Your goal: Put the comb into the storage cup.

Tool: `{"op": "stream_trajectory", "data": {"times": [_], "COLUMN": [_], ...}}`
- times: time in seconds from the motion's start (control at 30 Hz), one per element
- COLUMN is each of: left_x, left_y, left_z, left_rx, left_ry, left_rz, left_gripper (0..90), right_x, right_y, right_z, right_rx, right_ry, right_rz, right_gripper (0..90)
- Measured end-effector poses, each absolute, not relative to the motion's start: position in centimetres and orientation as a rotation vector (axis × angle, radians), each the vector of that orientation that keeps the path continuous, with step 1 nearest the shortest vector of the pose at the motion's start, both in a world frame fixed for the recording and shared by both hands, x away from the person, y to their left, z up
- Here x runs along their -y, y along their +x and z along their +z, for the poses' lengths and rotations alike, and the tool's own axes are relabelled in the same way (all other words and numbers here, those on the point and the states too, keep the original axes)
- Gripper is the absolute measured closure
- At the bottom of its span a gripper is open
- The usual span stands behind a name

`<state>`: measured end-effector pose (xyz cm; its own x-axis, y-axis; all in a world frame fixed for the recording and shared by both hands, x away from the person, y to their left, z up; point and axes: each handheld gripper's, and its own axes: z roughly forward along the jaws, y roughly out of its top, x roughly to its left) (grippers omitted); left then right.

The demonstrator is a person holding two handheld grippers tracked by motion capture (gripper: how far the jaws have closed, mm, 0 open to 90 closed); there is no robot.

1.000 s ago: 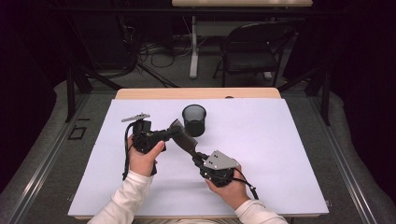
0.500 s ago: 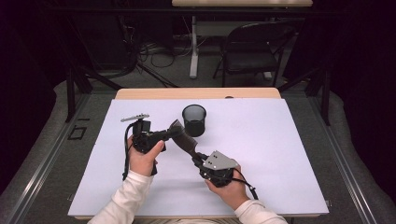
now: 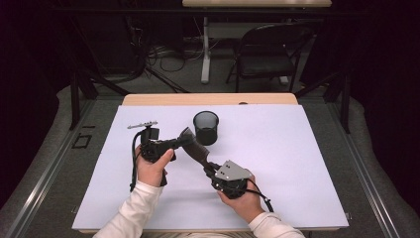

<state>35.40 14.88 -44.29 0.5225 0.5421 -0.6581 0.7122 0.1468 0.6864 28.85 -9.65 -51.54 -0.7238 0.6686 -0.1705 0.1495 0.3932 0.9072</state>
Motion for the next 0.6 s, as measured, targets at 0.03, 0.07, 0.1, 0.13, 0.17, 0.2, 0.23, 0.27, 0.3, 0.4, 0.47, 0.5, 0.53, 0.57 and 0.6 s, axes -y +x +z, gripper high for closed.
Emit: {"op": "stream_trajectory", "data": {"times": [0.03,0.07,0.1,0.13,0.17,0.2,0.23,0.27,0.3,0.4,0.47,0.5,0.53,0.57,0.6], "left_x": [-14.87,-14.85,-14.84,-14.85,-14.85,-14.84,-14.84,-14.83,-14.82,-14.82,-14.81,-14.8,-14.81,-14.81,-14.81], "left_y": [35.41,35.4,35.4,35.41,35.41,35.42,35.43,35.42,35.41,35.43,35.45,35.45,35.46,35.47,35.48], "left_z": [-44.29,-44.29,-44.3,-44.31,-44.31,-44.32,-44.33,-44.33,-44.31,-44.32,-44.34,-44.33,-44.33,-44.33,-44.32], "left_rx": [-1.126,-1.126,-1.127,-1.128,-1.128,-1.128,-1.128,-1.128,-1.13,-1.133,-1.132,-1.133,-1.132,-1.131,-1.131], "left_ry": [1.515,1.515,1.515,1.516,1.515,1.515,1.514,1.514,1.515,1.515,1.516,1.516,1.516,1.516,1.515], "left_rz": [-0.173,-0.173,-0.173,-0.174,-0.174,-0.175,-0.176,-0.176,-0.178,-0.18,-0.182,-0.184,-0.184,-0.185,-0.186], "left_gripper": [83.7,83.7,83.7,83.7,83.7,83.7,83.7,83.8,83.7,83.8,83.8,83.8,83.8,83.8,83.8], "right_x": [9.65,9.65,9.66,9.66,9.66,9.65,9.64,9.64,9.64,9.61,9.57,9.57,9.56,9.56,9.56], "right_y": [28.86,28.88,28.9,28.9,28.9,28.9,28.91,28.91,28.91,28.92,28.91,28.9,28.91,28.91,28.9], "right_z": [-51.54,-51.56,-51.57,-51.58,-51.59,-51.59,-51.6,-51.61,-51.62,-51.66,-51.68,-51.69,-51.7,-51.7,-51.7], "right_rx": [-2.136,-2.136,-2.137,-2.136,-2.137,-2.137,-2.139,-2.138,-2.139,-2.14,-2.142,-2.142,-2.141,-2.142,-2.142], "right_ry": [0.698,0.698,0.697,0.7,0.698,0.702,0.702,0.702,0.702,0.704,0.704,0.704,0.704,0.705,0.704], "right_rz": [1.313,1.313,1.312,1.312,1.311,1.313,1.314,1.314,1.314,1.314,1.312,1.311,1.312,1.313,1.312], "right_gripper": [72.5,72.5,72.5,72.5,72.5,72.5,72.5,72.4,72.4,72.4,72.3,72.3,72.3,72.3,72.2]}}
